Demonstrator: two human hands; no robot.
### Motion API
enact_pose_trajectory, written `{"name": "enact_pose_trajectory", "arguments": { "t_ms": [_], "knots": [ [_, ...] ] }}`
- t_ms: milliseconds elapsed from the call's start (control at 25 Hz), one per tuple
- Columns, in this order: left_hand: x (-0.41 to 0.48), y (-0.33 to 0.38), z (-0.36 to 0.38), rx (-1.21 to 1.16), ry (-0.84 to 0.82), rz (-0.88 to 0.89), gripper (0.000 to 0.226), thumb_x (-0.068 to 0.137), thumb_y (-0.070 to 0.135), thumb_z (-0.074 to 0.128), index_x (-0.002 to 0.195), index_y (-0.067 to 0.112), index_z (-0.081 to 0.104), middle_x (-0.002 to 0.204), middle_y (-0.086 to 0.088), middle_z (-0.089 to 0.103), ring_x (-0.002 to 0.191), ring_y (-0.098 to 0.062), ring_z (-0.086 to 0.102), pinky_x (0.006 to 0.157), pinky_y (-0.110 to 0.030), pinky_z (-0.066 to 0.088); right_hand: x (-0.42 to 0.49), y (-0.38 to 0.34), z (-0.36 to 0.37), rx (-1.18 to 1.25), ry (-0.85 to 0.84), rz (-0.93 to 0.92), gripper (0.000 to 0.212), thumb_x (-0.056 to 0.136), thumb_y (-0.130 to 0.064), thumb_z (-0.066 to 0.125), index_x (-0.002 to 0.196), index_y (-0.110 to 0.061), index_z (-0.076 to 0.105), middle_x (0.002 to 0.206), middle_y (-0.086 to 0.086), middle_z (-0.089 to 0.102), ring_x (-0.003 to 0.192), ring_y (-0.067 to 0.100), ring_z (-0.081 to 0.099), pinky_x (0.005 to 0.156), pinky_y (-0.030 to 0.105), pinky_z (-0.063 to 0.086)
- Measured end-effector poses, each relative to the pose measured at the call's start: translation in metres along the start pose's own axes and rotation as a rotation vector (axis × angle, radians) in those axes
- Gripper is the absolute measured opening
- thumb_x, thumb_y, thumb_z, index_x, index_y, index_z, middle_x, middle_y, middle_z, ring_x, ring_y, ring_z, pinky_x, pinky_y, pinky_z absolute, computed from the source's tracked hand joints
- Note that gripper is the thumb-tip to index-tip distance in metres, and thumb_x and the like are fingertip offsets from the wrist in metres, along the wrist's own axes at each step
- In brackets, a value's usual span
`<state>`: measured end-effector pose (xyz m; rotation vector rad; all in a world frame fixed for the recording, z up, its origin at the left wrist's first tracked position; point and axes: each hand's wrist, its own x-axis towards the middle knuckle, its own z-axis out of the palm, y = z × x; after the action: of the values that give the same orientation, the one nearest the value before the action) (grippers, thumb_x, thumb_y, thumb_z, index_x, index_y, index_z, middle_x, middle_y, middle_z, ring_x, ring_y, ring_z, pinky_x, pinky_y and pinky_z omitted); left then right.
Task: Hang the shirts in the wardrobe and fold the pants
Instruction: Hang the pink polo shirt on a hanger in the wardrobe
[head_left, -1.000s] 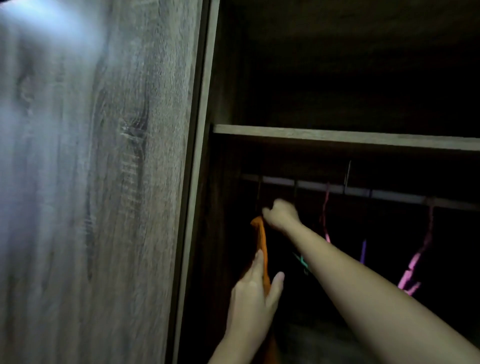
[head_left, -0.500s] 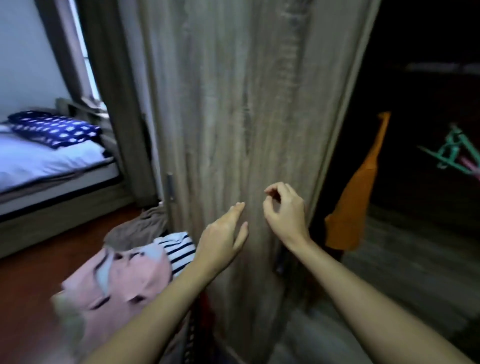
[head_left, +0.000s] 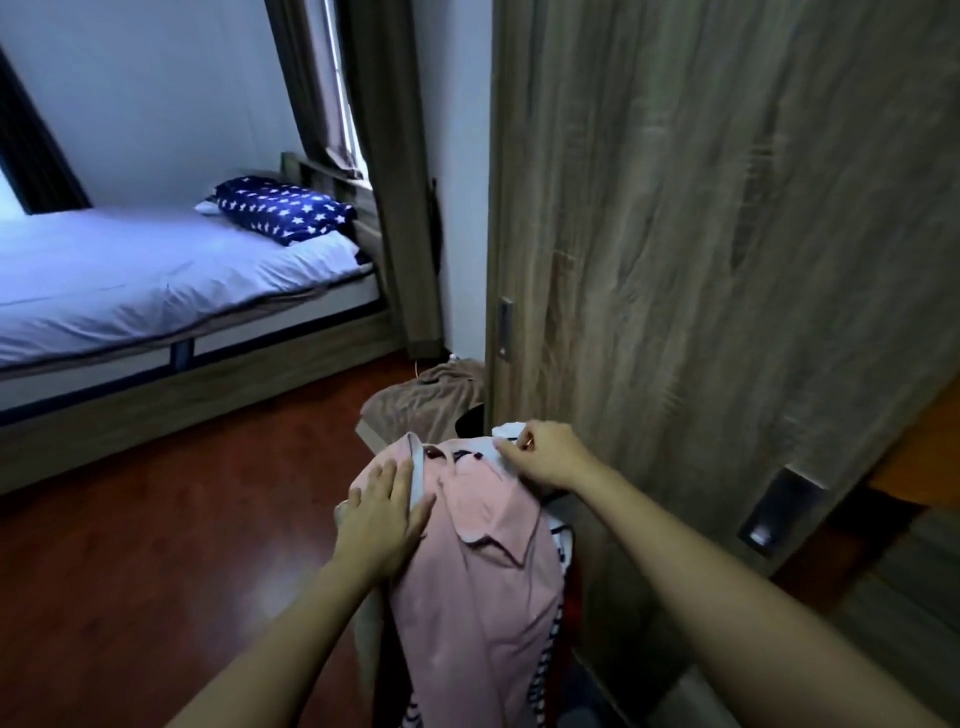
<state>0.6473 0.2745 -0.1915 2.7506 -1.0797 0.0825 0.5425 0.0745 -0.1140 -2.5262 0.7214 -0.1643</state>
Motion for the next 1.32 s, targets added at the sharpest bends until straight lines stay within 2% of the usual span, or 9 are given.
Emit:
{"name": "enact_pose_trajectory", "arguments": {
  "t_ms": [160, 320, 480, 600, 680, 800, 1000, 1120, 1320],
  "knots": [
    [0.000, -0.007, 0.008, -0.035, 0.005, 0.004, 0.105, 0.075, 0.072, -0.021, 0.147, 0.012, 0.028, 0.150, -0.011, 0.035, 0.140, -0.026, 0.031, 0.108, -0.046, 0.028, 0.005, -0.013, 0.027, -0.135, -0.071, 0.120, 0.045, 0.083, -0.030, 0.062, 0.119, -0.006, 0.048, 0.124, 0.014, 0.056, 0.120, 0.031, 0.049, 0.094, 0.031, 0.041],
    [0.011, -0.004, -0.008, -0.338, 0.017, -0.038, 0.073, 0.089, 0.060, 0.021, 0.150, 0.020, 0.015, 0.157, -0.002, 0.019, 0.145, -0.021, 0.016, 0.114, -0.044, 0.015, 0.000, -0.027, 0.008, -0.027, -0.015, -0.062, 0.026, 0.080, -0.015, 0.062, 0.105, -0.012, 0.069, 0.114, 0.010, 0.068, 0.110, 0.027, 0.059, 0.091, 0.027, 0.046],
    [0.048, 0.014, -0.078, -0.525, -0.057, 0.330, 0.082, 0.065, 0.026, 0.048, 0.145, 0.014, 0.033, 0.158, -0.007, 0.010, 0.143, -0.015, 0.016, 0.113, -0.024, 0.015, -0.031, -0.058, -0.030, 0.144, 0.095, -0.275, 0.031, 0.078, 0.001, 0.061, 0.104, -0.013, 0.072, 0.111, 0.005, 0.070, 0.104, 0.015, 0.061, 0.072, -0.005, 0.032],
    [0.056, 0.037, -0.125, -0.371, -0.175, 0.539, 0.078, 0.057, 0.024, 0.050, 0.134, 0.016, 0.050, 0.157, 0.001, 0.018, 0.143, -0.015, 0.016, 0.114, -0.043, 0.014, -0.059, -0.071, -0.074, 0.218, 0.145, -0.320, 0.031, 0.078, 0.003, 0.060, 0.100, -0.014, 0.074, 0.098, -0.001, 0.070, 0.092, 0.004, 0.058, 0.072, -0.002, 0.036],
    [0.052, 0.052, -0.155, -0.259, -0.156, 0.574, 0.065, 0.059, 0.040, 0.052, 0.119, 0.016, 0.059, 0.144, 0.000, 0.043, 0.136, -0.014, 0.032, 0.110, -0.049, 0.016, -0.082, -0.070, -0.109, 0.242, 0.198, -0.322, 0.031, 0.076, 0.007, 0.059, 0.095, -0.012, 0.075, 0.085, -0.005, 0.066, 0.079, -0.004, 0.057, 0.069, 0.001, 0.039],
    [0.039, 0.079, -0.191, -0.318, 0.026, 0.666, 0.045, 0.063, 0.056, 0.048, 0.085, 0.018, 0.055, 0.083, -0.002, 0.061, 0.079, -0.019, 0.057, 0.076, -0.037, 0.042, -0.120, -0.054, -0.163, 0.257, 0.375, -0.270, 0.029, 0.072, 0.006, 0.062, 0.087, -0.017, 0.073, 0.078, -0.003, 0.067, 0.065, -0.004, 0.056, 0.064, 0.008, 0.042],
    [0.008, 0.126, -0.221, -0.353, 0.097, 0.748, 0.030, 0.068, 0.054, 0.067, 0.072, 0.028, 0.053, 0.061, 0.013, 0.053, 0.061, 0.000, 0.049, 0.056, -0.020, 0.034, -0.205, -0.005, -0.228, -0.017, 0.540, -0.187, 0.035, 0.064, 0.005, 0.062, 0.062, -0.029, 0.051, 0.063, -0.011, 0.055, 0.061, 0.003, 0.052, 0.056, 0.012, 0.038],
    [-0.014, 0.173, -0.256, -0.461, 0.150, 0.766, 0.011, 0.067, 0.036, 0.059, 0.076, 0.031, 0.063, 0.065, 0.015, 0.057, 0.068, -0.001, 0.054, 0.062, -0.017, 0.038, -0.258, 0.023, -0.257, -0.350, 0.585, -0.125, 0.029, 0.065, 0.000, 0.064, 0.056, -0.027, 0.060, 0.080, -0.007, 0.054, 0.082, 0.017, 0.056, 0.064, 0.029, 0.046],
    [-0.027, 0.249, -0.248, -0.317, 0.115, 0.668, 0.044, 0.052, 0.031, 0.050, 0.095, 0.035, 0.063, 0.097, 0.000, 0.070, 0.094, -0.024, 0.066, 0.080, -0.040, 0.053, -0.312, 0.064, -0.279, -0.840, 0.476, 0.280, 0.033, 0.086, -0.021, 0.054, 0.118, -0.029, 0.056, 0.123, 0.006, 0.039, 0.110, 0.031, 0.048, 0.067, 0.036, 0.043]
  ]
}}
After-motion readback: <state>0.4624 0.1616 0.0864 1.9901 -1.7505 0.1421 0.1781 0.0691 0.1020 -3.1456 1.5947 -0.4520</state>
